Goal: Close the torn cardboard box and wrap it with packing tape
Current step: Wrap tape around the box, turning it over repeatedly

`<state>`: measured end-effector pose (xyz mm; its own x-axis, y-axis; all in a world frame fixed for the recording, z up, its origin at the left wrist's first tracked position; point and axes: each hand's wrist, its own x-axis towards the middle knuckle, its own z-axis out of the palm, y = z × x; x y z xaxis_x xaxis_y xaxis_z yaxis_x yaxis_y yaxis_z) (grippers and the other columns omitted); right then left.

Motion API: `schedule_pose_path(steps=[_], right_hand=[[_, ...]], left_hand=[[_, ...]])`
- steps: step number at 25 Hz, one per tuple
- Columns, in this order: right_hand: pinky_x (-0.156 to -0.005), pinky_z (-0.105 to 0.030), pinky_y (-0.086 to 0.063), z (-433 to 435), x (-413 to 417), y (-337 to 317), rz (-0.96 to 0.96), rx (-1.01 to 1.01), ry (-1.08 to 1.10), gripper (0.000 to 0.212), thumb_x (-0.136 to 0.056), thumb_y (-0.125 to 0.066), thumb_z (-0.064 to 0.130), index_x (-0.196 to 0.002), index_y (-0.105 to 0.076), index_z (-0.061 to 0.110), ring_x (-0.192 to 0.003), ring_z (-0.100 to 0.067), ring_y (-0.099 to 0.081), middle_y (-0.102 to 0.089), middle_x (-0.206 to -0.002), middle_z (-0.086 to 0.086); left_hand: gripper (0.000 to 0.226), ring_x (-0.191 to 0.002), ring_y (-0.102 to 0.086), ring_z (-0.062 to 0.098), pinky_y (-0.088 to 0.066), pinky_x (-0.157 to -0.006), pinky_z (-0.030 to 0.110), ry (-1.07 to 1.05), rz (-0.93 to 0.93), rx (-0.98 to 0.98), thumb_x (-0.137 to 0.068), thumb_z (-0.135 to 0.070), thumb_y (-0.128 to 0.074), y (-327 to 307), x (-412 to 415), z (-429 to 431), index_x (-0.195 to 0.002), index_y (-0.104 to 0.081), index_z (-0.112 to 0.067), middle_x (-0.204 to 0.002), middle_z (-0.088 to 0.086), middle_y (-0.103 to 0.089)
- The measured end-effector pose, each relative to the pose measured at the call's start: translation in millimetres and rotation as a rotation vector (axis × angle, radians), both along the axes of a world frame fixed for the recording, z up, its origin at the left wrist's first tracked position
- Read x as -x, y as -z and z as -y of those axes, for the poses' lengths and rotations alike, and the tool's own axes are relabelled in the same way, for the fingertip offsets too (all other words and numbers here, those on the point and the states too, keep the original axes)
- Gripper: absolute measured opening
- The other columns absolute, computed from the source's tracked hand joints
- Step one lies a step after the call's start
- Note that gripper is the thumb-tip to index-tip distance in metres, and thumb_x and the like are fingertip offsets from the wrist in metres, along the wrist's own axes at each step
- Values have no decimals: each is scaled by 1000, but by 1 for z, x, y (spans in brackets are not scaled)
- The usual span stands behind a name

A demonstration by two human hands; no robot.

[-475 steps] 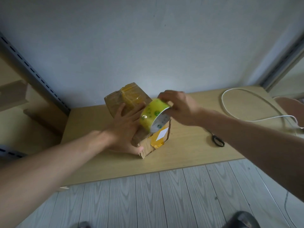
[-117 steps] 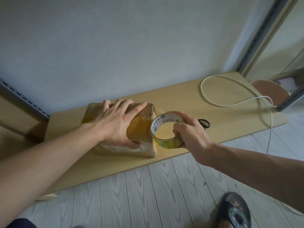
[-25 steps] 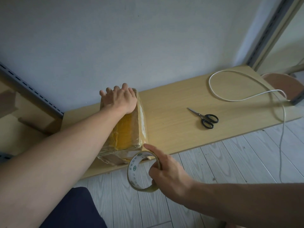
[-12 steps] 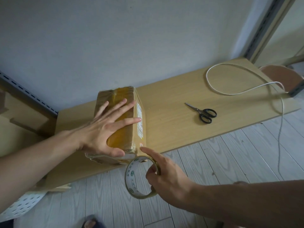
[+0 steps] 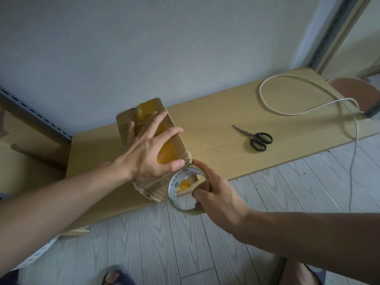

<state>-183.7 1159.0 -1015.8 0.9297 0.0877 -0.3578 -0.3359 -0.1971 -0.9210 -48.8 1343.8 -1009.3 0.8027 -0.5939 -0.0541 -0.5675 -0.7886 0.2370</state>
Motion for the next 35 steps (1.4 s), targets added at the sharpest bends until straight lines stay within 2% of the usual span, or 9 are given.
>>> schedule_pose_path(steps=[3,6,8,10,13,17,20,26,35], right_hand=[[-78,-41,-61,11,-13,5,-104,-105,159,64,-87,-51,7,-139,-39,42,-87,-22,-67,-66,-95,-3],[-73,-36,-60,29,-33,10,-172,-199,370,55,-86,-55,3,-132,-42,30,-81,-20,-68,-65,-85,-5],[-73,-35,-60,39,-40,13,-184,-280,430,52,-85,-58,0,-127,-43,27,-80,-21,-71,-65,-84,-9],[-78,-38,-61,43,-41,16,-191,-327,425,48,-85,-61,1,-123,-45,24,-87,-26,-73,-68,-88,-13],[-83,-44,-60,55,-49,15,-211,-412,455,40,-86,-63,3,-120,-48,15,-96,-32,-70,-65,-98,-18],[-84,-47,-60,77,-79,0,-197,-432,526,7,-86,-60,0,-93,-59,1,-86,-33,-69,-61,-81,-16],[-79,-40,-60,81,-87,-5,-185,-382,538,12,-85,-58,1,-95,-63,-1,-70,-24,-64,-58,-74,-11],[-49,-19,-43,70,-51,-2,-141,-84,373,32,-88,-53,9,-117,-58,20,-66,-12,-54,-58,-77,2],[-53,-25,-48,48,-9,5,-69,6,133,65,-91,-43,10,-143,-35,48,-57,-8,-51,-58,-79,6]], left_hand=[[86,-155,-7,31,-8,-118,69,-144,-34,40,-69,-87,-39,0,-4,22,-143,-38,-43,-168,-3,12],[77,-156,1,32,3,-112,77,-171,56,-17,-76,-84,-35,-2,-22,50,-137,-43,-37,-168,-7,13],[55,-157,2,23,6,-111,78,65,185,-19,-88,-67,-34,-3,-34,62,-129,-52,-35,-169,-5,-8],[46,-151,-25,15,2,-115,72,219,104,33,-93,-54,-29,-5,-41,65,-123,-59,-36,-148,-11,-49],[47,-119,-51,14,-14,-113,62,119,81,37,-93,-55,-23,-3,-47,76,-110,-61,-34,-106,-19,-56],[33,-102,-55,20,-22,-102,53,-123,199,5,-93,-49,-27,1,-49,99,-93,-55,-32,-98,-9,-61],[30,-101,-55,24,-24,-97,49,-191,228,-26,-99,-45,-30,5,-51,106,-94,-56,-30,-101,-4,-63],[37,-103,-54,25,-27,-92,48,-235,206,-21,-98,-46,-24,6,-60,112,-99,-56,-27,-107,0,-65],[30,-107,-53,26,-27,-95,49,-277,191,9,-102,-43,-32,6,-61,113,-102,-59,-28,-110,0,-65]])
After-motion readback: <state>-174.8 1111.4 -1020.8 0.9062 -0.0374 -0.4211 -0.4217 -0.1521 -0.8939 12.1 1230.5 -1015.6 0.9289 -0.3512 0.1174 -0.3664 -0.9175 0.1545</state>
